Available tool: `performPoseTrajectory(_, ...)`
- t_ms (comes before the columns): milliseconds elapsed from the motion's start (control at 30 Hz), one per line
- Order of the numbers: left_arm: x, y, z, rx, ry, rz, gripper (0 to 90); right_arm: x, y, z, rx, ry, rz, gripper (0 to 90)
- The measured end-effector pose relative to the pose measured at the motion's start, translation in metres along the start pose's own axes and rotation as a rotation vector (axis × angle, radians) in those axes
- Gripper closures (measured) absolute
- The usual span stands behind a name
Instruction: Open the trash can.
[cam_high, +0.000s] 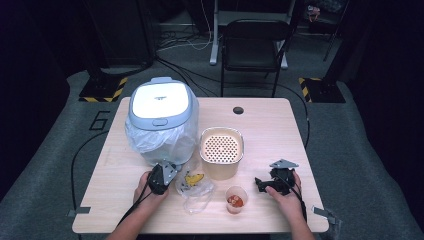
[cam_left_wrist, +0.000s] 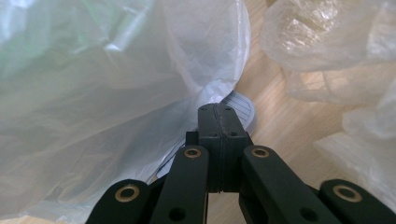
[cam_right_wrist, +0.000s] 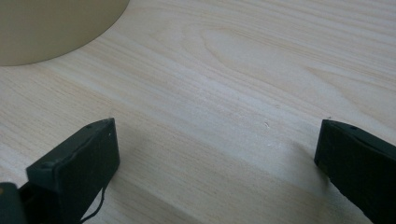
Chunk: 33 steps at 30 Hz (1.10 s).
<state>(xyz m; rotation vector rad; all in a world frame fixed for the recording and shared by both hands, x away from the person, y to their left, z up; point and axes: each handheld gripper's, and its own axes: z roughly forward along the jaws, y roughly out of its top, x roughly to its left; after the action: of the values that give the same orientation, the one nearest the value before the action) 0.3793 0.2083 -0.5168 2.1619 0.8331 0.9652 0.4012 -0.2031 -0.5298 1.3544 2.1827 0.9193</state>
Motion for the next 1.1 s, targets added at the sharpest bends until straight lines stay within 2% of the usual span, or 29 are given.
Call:
performPoseTrajectory(500,-0.004,-0.004,0.002,-0.002,0.011,0.03,90.0,0.0,0.0,0.0,-0.001,-0.001,0.0,0.0)
performPoseTrajectory(633,-0.005,-0.007,0.003,-0.009,0.011,0.003,90.0,0.0,0.0,0.0,-0.001,-0.001,0.0,0.0)
performPoseTrajectory(867,-0.009,-0.012,0.006,-0.012,0.012,0.02,90.0,0.0,0.0,0.0,-0.002,-0.001,0.005,0.0)
performPoseTrajectory(967,-0.007,-0.013,0.006,-0.014,-0.001,0.005,90.0,0.001,0.0,0.0,-0.001,-0.001,0.008,0.0)
performPoseTrajectory(1100,-0.008,-0.013,0.006,-0.017,0.01,0.014,90.0,0.0,0.0,0.0,-0.003,-0.001,0.004,0.0)
